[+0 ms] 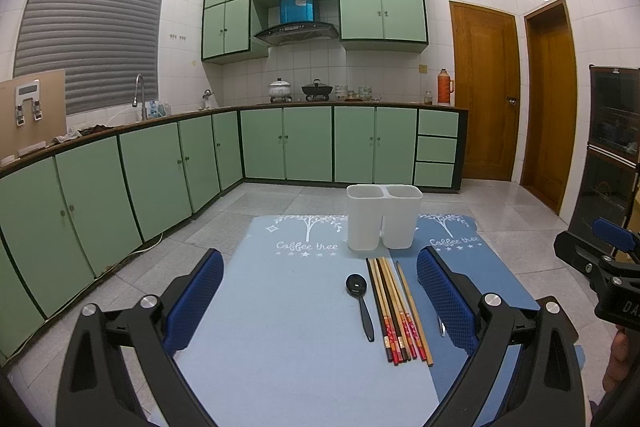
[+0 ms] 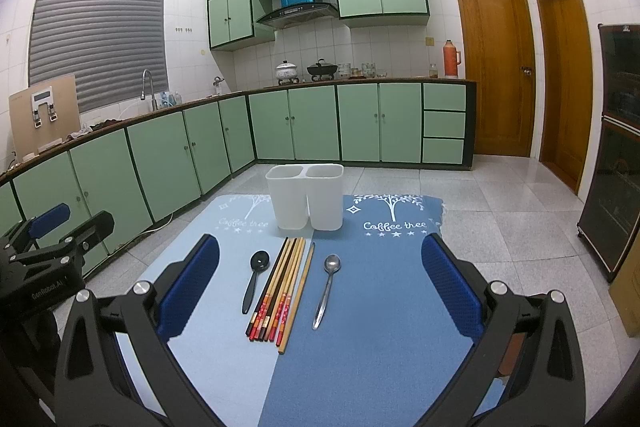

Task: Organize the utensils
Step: 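Reach the right gripper to the steel spoon and close on it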

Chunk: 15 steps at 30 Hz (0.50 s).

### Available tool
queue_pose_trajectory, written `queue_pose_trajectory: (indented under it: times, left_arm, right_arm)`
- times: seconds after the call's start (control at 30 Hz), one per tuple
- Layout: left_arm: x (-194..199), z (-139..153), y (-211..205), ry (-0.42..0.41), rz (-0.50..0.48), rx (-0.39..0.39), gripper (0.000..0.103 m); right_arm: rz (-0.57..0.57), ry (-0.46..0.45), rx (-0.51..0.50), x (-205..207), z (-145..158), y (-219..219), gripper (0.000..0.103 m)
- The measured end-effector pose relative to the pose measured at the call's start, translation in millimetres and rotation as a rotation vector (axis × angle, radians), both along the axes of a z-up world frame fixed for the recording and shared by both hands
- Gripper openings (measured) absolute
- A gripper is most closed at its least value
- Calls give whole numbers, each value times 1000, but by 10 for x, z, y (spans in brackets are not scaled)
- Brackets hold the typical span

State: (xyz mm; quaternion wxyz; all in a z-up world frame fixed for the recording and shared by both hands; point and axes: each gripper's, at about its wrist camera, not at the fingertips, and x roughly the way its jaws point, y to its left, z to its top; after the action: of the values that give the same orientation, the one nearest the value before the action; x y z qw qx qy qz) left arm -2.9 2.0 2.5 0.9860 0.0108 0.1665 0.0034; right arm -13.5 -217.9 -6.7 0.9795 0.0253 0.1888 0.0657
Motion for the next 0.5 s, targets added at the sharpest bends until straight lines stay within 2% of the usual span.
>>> queue_pose_trajectory:
  times: [0.27, 0.5]
  left_arm:
    - [161, -79, 58, 31, 17, 8, 95]
    - [619, -356, 42, 147, 23, 18, 95]
  right_arm:
    - [-8, 39, -6, 114, -165, 1, 98]
    - [-35, 156, -3, 597, -359, -41, 98]
